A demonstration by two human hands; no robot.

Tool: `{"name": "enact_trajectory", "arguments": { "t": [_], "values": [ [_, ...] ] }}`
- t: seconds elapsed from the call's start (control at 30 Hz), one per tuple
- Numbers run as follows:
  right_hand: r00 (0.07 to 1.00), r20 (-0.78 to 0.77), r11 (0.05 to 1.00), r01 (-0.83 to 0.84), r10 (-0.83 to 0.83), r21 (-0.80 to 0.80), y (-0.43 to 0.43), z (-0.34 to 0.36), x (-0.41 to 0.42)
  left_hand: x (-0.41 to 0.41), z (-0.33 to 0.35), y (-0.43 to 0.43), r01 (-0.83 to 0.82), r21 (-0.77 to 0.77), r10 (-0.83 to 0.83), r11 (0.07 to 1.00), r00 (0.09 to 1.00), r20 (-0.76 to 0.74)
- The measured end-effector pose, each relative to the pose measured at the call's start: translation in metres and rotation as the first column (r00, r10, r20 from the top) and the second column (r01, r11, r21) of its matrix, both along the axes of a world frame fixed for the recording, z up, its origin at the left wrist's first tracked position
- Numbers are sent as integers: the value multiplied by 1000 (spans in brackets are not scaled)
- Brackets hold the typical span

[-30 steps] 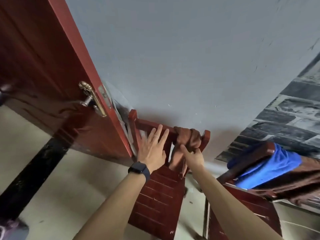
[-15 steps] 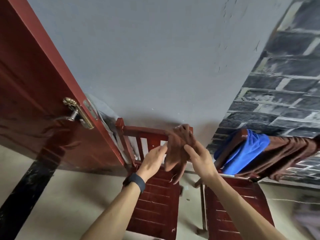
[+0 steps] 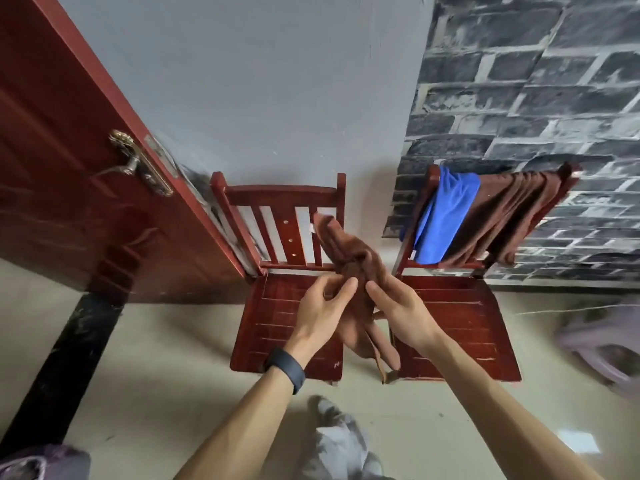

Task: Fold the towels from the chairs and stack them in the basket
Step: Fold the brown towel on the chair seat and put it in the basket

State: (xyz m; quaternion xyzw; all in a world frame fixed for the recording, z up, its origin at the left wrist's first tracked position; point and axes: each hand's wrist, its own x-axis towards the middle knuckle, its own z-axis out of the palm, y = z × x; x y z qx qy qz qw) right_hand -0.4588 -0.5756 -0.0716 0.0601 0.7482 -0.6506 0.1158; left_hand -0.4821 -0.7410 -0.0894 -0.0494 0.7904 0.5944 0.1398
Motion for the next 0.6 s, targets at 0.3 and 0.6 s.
{"name": "enact_trajectory", "arguments": {
  "t": [0.3,0.6],
  "values": [
    [989,27,982,144,-149,124,3,-3,43,17,-2,-33,266,-433,-305,861,952,-22],
    [843,148,856,511,-517,77,-11,-9,48,2,-16,-114,107,-330,-54,938,984,167]
  ]
}}
